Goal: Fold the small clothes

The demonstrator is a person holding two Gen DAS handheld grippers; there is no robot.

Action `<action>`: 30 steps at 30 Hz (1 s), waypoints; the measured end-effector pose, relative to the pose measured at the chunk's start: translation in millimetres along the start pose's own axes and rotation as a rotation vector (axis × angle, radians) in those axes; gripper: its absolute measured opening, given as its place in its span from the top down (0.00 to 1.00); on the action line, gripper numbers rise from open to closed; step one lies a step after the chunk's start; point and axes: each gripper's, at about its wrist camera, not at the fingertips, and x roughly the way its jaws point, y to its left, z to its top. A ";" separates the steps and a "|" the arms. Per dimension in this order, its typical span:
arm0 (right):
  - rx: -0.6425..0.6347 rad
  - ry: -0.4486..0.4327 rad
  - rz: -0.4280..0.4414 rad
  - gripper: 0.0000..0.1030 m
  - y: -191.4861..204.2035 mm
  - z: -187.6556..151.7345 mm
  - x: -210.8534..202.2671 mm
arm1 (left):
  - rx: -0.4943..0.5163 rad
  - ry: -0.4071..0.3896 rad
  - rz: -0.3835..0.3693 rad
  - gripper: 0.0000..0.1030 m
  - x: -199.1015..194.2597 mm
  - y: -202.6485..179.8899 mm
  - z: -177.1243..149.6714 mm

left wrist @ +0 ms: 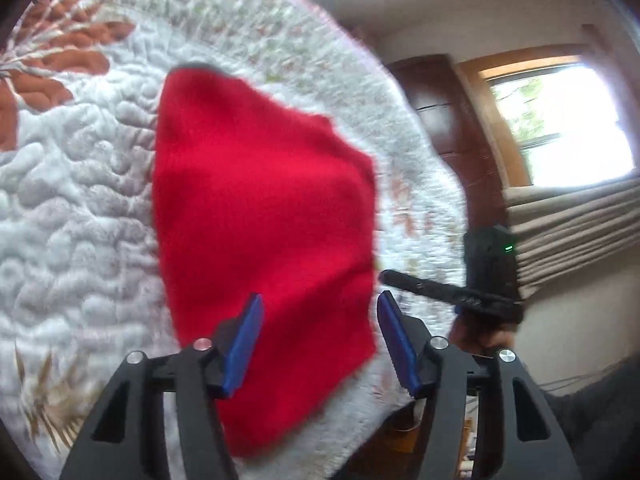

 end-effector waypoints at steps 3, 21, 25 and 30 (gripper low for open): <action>-0.014 0.042 0.060 0.85 16.1 -26.8 3.8 | -0.029 0.031 -0.056 0.42 -2.1 -3.6 -23.6; -0.179 -0.072 -0.377 0.11 108.3 -88.0 -68.7 | -0.048 0.097 0.412 0.04 -58.5 -73.5 -64.0; -0.182 -0.118 -0.461 0.03 182.3 -106.1 -139.0 | -0.002 0.030 0.567 0.04 -126.2 -153.8 -77.1; -0.200 -0.168 -0.498 0.03 240.7 -134.7 -199.4 | 0.073 -0.049 0.641 0.04 -188.0 -242.1 -101.9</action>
